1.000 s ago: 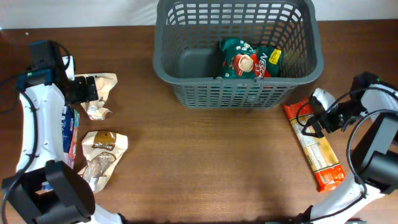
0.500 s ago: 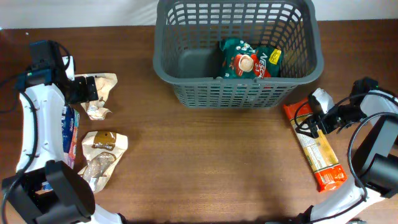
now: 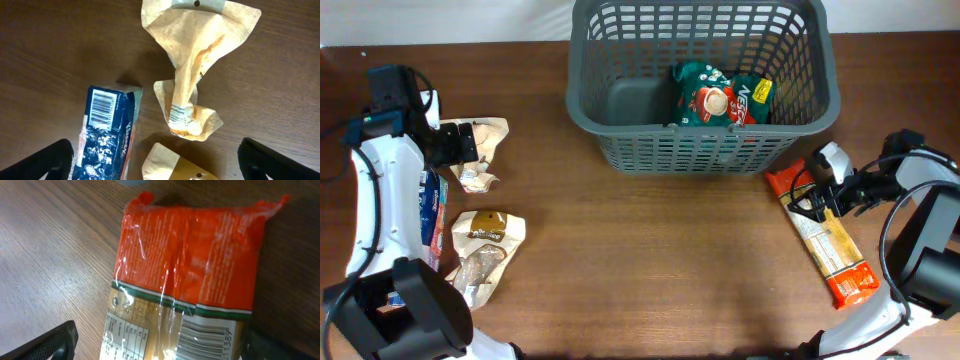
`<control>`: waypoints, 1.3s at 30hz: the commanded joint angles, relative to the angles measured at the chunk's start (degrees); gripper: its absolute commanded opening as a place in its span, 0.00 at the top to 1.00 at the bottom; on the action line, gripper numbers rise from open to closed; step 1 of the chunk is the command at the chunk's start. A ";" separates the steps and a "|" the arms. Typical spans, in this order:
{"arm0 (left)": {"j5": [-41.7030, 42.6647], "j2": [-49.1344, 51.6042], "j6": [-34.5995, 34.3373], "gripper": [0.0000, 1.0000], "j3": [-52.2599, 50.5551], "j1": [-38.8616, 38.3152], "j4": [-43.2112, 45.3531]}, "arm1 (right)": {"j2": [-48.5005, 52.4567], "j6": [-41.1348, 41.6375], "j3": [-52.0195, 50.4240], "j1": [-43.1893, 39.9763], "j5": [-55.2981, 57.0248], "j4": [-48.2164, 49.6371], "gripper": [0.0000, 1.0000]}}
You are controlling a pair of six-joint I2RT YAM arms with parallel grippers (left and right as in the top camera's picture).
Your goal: Pack container
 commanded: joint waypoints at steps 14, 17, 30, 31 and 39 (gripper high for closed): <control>0.66 0.31 2.29 0.00 0.35 0.26 -0.39 | 4.22 0.98 -4.39 0.52 11.26 0.79 0.01; 0.66 0.28 2.29 0.01 0.35 0.26 -0.42 | 4.22 0.98 -4.42 0.52 11.74 1.27 0.03; 0.68 0.28 2.27 0.00 0.35 0.26 -0.44 | 4.22 0.98 -8.96 0.52 14.23 6.01 0.09; 0.68 0.28 2.27 0.01 0.35 0.26 -0.44 | 4.22 0.98 -9.44 0.52 14.40 6.51 0.08; 0.68 0.31 2.27 0.01 0.35 0.26 -0.46 | 4.22 0.98 -13.46 0.52 14.60 9.86 0.08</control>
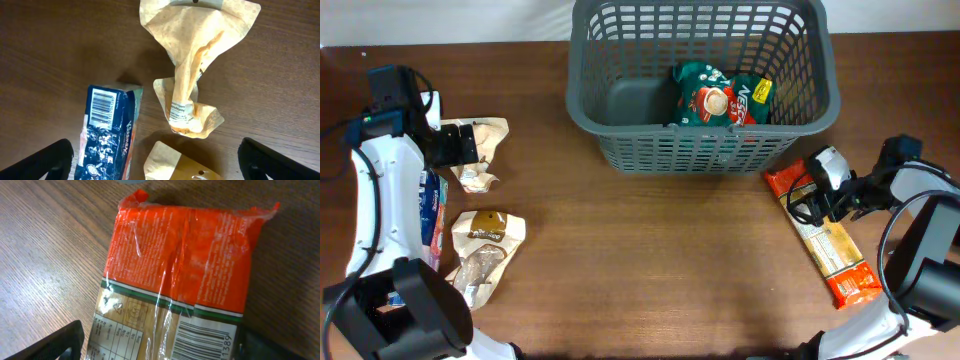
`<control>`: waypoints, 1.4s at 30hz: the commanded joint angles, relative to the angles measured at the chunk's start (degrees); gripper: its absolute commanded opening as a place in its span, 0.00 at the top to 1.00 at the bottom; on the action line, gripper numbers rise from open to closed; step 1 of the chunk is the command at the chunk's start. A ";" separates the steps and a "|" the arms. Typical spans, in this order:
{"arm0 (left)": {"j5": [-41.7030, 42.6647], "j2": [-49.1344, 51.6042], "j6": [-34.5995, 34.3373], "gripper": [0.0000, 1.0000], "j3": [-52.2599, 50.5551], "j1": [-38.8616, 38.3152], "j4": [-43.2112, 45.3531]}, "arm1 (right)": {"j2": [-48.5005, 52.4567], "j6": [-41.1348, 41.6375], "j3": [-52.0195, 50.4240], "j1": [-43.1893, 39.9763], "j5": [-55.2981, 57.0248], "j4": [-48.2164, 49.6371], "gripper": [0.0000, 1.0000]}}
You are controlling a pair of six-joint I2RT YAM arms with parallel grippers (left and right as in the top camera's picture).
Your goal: Pack container
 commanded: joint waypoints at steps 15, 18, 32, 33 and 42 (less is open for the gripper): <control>0.81 0.28 0.98 0.01 0.35 0.26 -0.04 | 7.52 2.05 -12.13 0.22 13.16 6.32 0.08; 0.81 0.31 0.98 0.01 0.35 0.26 -0.07 | 7.52 2.05 -12.81 0.22 13.16 6.91 0.08; 0.81 0.28 0.98 0.01 0.35 0.26 -0.28 | 7.52 3.63 -17.66 0.22 13.14 11.41 0.08; 0.81 0.28 0.98 0.01 0.35 0.26 -0.26 | 7.52 3.82 -18.21 0.22 13.11 12.07 0.08; 0.81 0.31 0.98 0.01 0.35 0.26 -0.28 | 7.52 6.54 -20.33 0.22 13.11 15.54 0.24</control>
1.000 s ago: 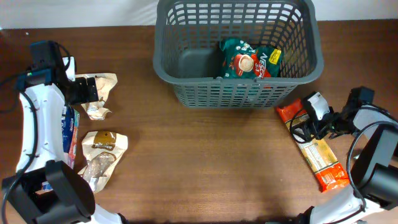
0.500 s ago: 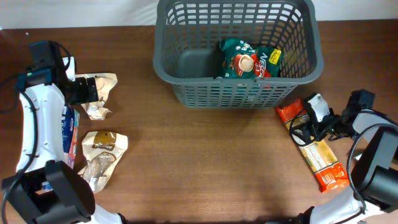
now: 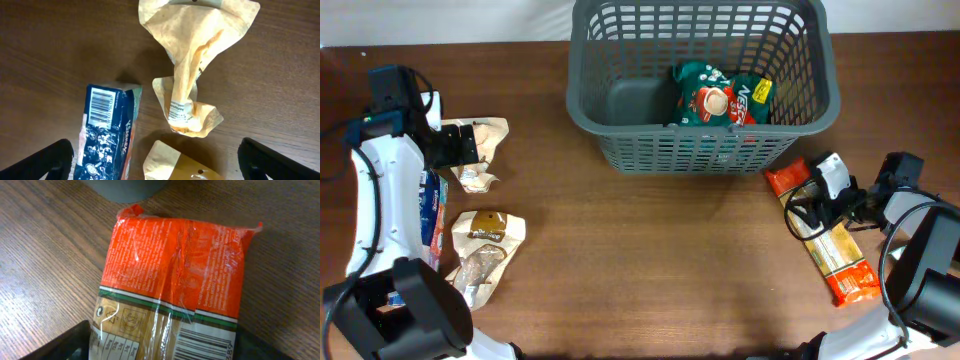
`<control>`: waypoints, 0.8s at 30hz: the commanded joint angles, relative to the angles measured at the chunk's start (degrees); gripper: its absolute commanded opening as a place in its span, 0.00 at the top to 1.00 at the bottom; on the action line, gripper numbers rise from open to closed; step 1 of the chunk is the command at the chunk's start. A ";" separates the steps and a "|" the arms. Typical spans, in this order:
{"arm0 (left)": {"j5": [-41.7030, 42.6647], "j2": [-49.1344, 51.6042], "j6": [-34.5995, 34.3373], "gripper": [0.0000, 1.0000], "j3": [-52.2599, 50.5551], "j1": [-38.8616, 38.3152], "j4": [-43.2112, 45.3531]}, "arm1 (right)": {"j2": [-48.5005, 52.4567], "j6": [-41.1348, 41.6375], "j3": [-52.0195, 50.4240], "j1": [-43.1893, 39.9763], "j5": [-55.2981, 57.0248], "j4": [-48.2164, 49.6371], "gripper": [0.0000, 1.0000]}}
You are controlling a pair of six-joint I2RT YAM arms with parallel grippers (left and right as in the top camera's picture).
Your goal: Pack container
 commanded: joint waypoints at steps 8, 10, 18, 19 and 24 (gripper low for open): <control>0.63 0.28 0.98 0.01 0.35 0.26 -0.04 | 11.21 5.79 -8.68 1.70 18.21 -2.54 0.59; 0.63 0.28 0.98 0.01 0.35 0.26 -0.04 | 11.21 5.79 -8.68 1.70 18.01 -2.29 0.70; 0.63 0.28 0.98 0.01 0.35 0.26 -0.02 | 11.21 16.44 -8.66 1.70 17.99 1.53 0.96; 0.61 0.28 0.98 0.01 0.35 0.26 -0.02 | 11.21 17.38 -8.66 1.70 17.97 1.55 0.96; 0.61 0.28 0.98 0.01 0.35 0.26 -0.02 | 11.21 18.86 -8.28 1.70 17.97 2.49 0.96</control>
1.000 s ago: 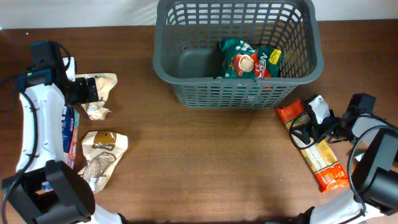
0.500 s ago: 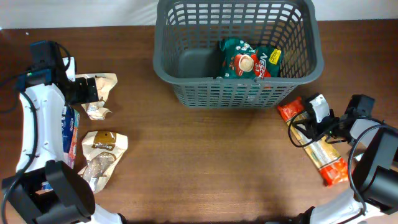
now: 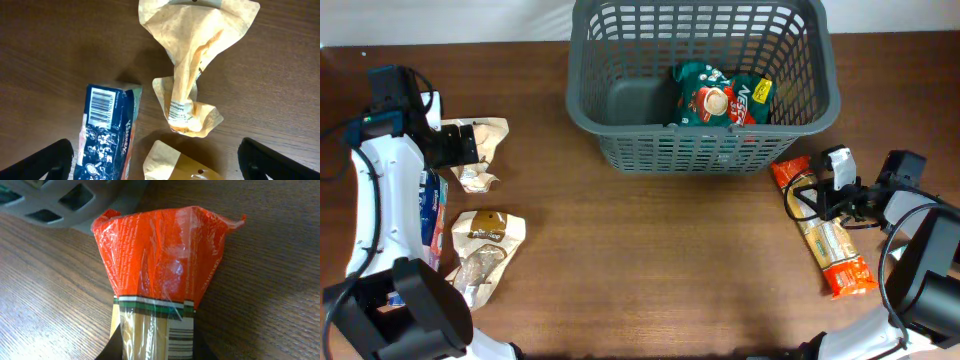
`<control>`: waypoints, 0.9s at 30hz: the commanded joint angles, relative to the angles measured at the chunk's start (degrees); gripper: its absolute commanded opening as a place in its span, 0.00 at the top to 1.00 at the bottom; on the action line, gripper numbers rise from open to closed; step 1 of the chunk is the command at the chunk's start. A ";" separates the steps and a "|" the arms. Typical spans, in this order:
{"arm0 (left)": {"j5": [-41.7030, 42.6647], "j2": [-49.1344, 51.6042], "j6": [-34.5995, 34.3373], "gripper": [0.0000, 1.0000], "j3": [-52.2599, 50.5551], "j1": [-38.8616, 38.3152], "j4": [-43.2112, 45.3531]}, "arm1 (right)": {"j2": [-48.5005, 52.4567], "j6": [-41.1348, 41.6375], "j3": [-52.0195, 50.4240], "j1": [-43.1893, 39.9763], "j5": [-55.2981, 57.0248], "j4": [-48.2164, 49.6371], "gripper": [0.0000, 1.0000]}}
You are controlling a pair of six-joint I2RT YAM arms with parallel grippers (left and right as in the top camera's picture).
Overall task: Pack container
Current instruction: 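Lift the spaghetti pack with the right gripper toward the basket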
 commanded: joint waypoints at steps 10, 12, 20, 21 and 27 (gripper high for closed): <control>0.61 0.28 0.98 0.01 0.35 0.26 -0.02 | 11.74 12.85 3.52 -3.08 18.95 -1.14 0.96; 0.61 0.28 0.96 0.01 0.35 0.26 -0.02 | 11.74 16.61 7.61 -5.35 16.22 -1.90 0.96; 0.63 0.28 0.92 0.01 0.35 0.26 -0.02 | 11.74 24.72 26.91 -11.87 -3.65 -4.74 0.96; 0.63 0.28 0.92 0.01 0.35 0.26 -0.02 | 11.74 25.07 29.51 -11.89 -5.22 -5.99 0.97; 0.68 0.28 0.92 0.01 0.35 0.26 -0.02 | 11.74 25.11 52.63 -8.96 -13.40 -19.26 0.97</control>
